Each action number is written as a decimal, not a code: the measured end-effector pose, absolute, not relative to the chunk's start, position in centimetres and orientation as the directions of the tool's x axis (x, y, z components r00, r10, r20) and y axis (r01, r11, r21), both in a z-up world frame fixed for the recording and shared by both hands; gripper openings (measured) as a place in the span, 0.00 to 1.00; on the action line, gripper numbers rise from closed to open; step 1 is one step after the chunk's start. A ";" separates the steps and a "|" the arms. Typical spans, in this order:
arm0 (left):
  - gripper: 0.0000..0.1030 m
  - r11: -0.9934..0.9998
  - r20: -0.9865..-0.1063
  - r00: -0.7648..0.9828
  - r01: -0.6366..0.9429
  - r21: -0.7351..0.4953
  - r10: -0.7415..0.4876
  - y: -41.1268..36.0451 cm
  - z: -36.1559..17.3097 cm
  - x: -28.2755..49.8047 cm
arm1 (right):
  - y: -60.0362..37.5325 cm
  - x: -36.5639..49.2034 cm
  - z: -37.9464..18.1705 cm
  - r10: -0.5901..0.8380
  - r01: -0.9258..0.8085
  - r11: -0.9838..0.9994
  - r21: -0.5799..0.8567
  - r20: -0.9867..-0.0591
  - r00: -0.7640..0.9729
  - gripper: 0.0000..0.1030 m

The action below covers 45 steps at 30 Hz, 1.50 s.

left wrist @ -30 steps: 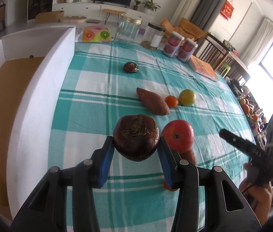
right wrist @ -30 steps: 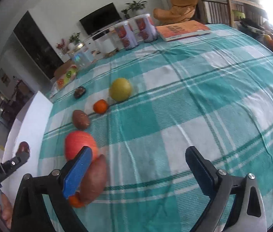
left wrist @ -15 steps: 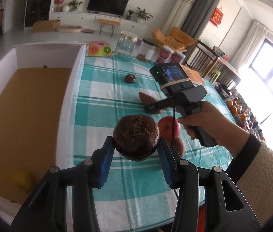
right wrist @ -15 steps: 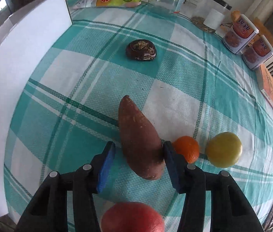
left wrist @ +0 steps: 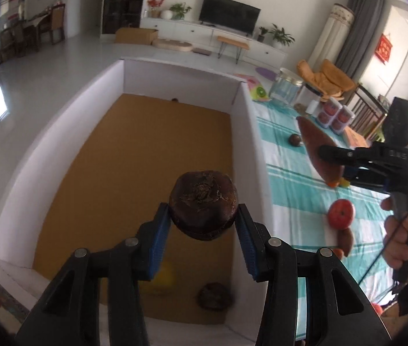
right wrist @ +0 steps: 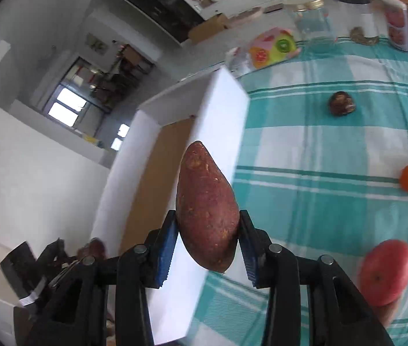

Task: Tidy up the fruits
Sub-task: 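Carry both fruits into the cardboard box and open both tools, then move both tools back over the table toward the apple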

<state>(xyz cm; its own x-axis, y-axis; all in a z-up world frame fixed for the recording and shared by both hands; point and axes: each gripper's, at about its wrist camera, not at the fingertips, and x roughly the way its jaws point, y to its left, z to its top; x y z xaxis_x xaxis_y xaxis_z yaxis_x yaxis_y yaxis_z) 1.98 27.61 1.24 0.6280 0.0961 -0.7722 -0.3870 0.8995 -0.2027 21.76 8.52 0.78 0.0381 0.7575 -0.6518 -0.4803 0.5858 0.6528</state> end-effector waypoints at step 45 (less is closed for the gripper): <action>0.93 0.994 -0.785 0.614 0.006 -0.109 -0.090 6.4 -8.3 10.4 | -24.6 16.8 -9.8 -0.116 0.218 0.976 0.027 -0.781 0.614 0.88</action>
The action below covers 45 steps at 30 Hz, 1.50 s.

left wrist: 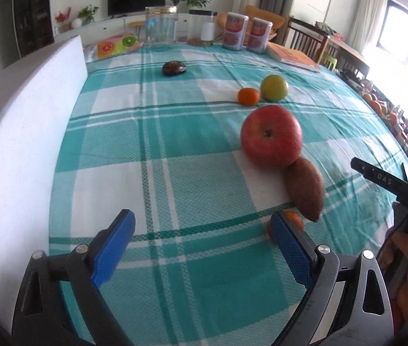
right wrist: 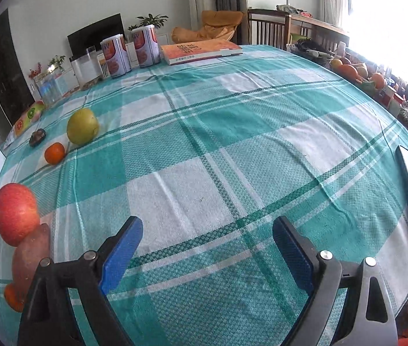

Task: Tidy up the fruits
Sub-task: 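Move both tools back over the table toward the apple, then grasp the second sweet potato beside the red apple with the right tool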

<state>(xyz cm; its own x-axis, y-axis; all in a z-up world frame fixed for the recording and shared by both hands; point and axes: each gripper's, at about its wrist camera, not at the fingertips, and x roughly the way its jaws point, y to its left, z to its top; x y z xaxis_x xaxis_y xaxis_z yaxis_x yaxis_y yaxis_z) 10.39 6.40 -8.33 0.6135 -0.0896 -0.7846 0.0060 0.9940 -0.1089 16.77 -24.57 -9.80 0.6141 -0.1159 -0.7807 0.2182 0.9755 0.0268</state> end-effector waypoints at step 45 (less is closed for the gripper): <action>0.99 0.993 -0.785 0.618 -0.058 -0.101 -0.043 9.4 -11.2 12.1 | -24.4 17.6 -10.7 -0.129 0.218 0.976 -0.002 -0.813 0.567 1.00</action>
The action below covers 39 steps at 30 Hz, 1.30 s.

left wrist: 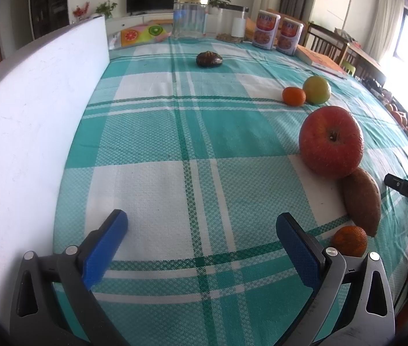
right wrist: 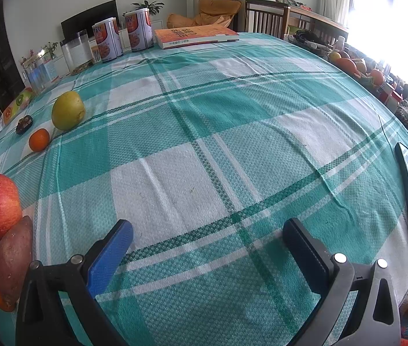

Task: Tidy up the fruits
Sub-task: 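Grasp the second sweet potato beside the red apple with the right tool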

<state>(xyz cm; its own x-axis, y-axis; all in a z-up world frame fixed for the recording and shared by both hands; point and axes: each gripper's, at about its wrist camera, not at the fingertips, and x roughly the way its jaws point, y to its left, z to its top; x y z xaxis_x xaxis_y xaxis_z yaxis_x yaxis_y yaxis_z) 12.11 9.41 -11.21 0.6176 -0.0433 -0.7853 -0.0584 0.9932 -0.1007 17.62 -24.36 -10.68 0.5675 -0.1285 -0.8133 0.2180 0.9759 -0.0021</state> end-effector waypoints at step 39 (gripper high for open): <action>0.99 0.997 -0.796 0.605 -0.061 -0.052 -0.005 8.8 -11.4 12.3 | -20.1 14.9 -9.3 0.118 -0.069 0.993 0.096 -0.835 0.538 0.42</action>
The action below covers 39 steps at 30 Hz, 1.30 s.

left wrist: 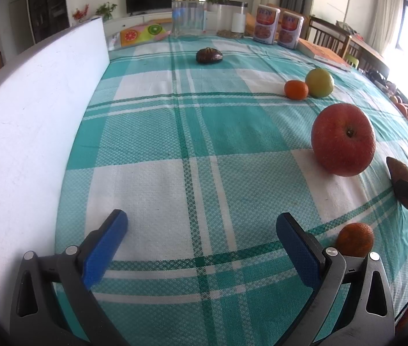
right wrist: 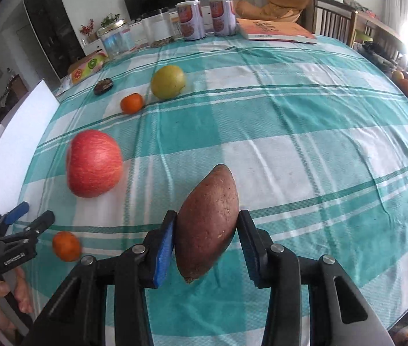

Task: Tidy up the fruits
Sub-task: 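Grasp the second sweet potato beside the red apple with the right tool, then grasp the orange tangerine with the left tool while the right tool lifts the sweet potato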

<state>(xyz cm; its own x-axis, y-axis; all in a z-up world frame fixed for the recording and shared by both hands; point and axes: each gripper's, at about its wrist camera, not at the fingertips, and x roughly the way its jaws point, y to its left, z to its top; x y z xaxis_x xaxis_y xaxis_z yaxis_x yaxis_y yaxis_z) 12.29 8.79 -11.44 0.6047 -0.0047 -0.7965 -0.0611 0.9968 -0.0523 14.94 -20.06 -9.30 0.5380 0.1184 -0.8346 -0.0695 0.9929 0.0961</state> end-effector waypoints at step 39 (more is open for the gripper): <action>0.29 0.983 -0.805 0.587 0.181 0.034 -0.080 -0.1 -8.7 9.0 | -20.3 17.8 -9.1 0.229 -0.046 0.973 0.228 -0.900 0.371 0.40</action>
